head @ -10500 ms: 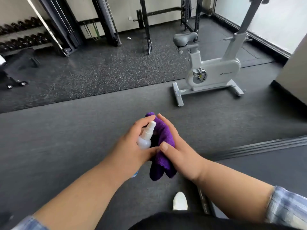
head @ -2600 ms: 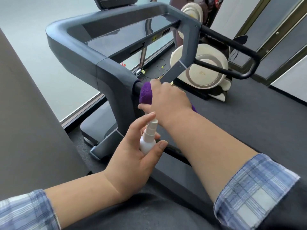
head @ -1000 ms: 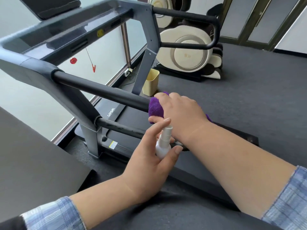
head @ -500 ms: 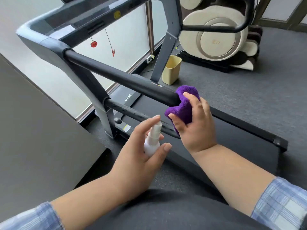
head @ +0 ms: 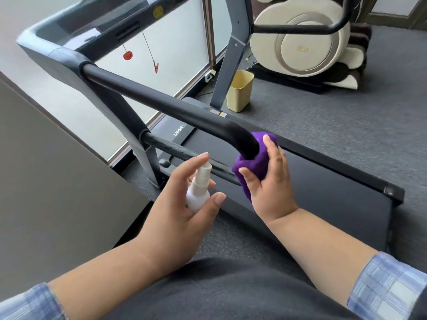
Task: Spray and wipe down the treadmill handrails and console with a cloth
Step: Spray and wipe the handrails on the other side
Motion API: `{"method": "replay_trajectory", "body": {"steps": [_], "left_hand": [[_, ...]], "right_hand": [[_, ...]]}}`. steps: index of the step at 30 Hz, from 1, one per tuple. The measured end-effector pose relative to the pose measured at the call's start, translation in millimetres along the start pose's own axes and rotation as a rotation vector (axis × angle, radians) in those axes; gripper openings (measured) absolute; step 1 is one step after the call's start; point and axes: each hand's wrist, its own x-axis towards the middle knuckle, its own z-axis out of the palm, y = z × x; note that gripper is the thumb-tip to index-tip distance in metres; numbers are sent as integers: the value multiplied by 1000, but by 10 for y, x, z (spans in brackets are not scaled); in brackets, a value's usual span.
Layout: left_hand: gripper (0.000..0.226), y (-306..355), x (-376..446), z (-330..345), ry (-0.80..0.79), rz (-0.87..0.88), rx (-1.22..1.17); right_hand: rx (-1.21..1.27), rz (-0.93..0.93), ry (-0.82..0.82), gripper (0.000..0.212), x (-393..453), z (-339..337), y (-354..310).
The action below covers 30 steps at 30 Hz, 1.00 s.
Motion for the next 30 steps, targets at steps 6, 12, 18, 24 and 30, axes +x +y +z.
{"method": "replay_trajectory", "body": {"steps": [6,12,18,24,30], "left_hand": [[55,24,37,28,-3,29,5],[53,-9,3,27,-12,23,4],[57,-94,-76,-34,8,0,40],[55,-133,-127,-69,-29,-14,5],[56,-208,-54,-171,-51,-7,-23]], "right_hand": [[-175,-222,-45,61,692,-51,-622],[-160,-201,54,75,359,-21,-364],[70,13,82,87,-68,85,92],[142,46,118,85,-77,87,32],[-71,-88,98,80,321,-22,-451]]}}
